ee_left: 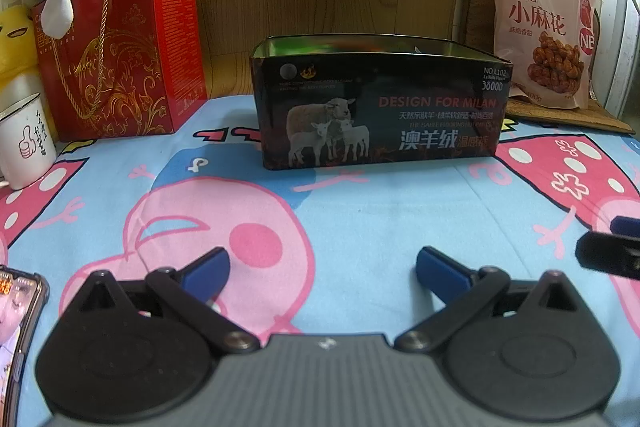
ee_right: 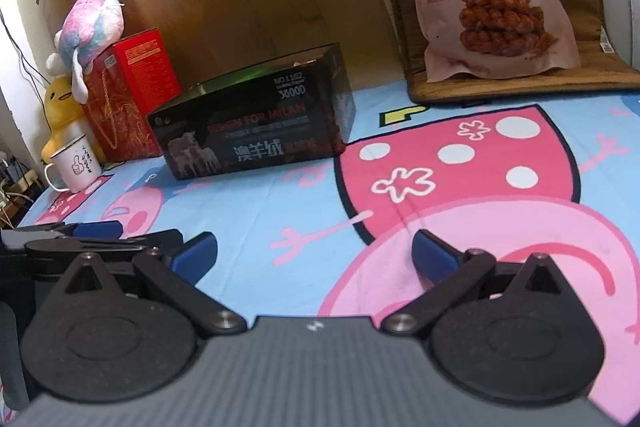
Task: Organize snacks
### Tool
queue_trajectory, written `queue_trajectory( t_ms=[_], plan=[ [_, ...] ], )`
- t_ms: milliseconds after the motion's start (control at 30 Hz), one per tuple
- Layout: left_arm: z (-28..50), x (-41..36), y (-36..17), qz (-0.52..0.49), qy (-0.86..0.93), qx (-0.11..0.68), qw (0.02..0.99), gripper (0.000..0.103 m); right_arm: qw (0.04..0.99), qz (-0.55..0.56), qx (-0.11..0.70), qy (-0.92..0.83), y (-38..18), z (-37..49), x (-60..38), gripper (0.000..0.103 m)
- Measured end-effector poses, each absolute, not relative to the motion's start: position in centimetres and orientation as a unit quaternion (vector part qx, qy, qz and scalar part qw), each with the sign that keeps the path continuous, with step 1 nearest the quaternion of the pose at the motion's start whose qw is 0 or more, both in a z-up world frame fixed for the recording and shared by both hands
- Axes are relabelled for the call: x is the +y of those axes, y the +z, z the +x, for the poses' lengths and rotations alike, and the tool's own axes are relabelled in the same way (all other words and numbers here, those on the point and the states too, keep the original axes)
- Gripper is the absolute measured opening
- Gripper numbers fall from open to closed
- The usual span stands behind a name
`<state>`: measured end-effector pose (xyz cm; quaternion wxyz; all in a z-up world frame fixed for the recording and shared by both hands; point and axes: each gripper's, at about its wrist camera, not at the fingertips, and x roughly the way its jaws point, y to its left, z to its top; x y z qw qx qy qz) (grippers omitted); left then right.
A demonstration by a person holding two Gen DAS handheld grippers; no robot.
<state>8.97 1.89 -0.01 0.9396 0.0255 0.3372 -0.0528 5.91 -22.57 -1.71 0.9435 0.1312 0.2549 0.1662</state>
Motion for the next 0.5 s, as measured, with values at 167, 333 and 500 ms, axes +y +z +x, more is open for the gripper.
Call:
queue_trajectory(
  t_ms=[167,333,500],
  plan=[
    [9.0,1.9,0.0,0.026,-0.053,0.337,0.940,0.103,0.948,0.089,0.265,0.155,-1.6,6.1,-21.4,0.103],
    [9.0,1.9,0.0,0.026,-0.053,0.337,0.940,0.103,0.950,0.019,0.281,0.132,-1.7,6.2,-19.5,0.103],
    [9.0,1.9,0.0,0.026,-0.053,0.337,0.940,0.103,0.950,0.099,0.258,0.144,-1.8,5.9,-21.9,0.103]
  ],
)
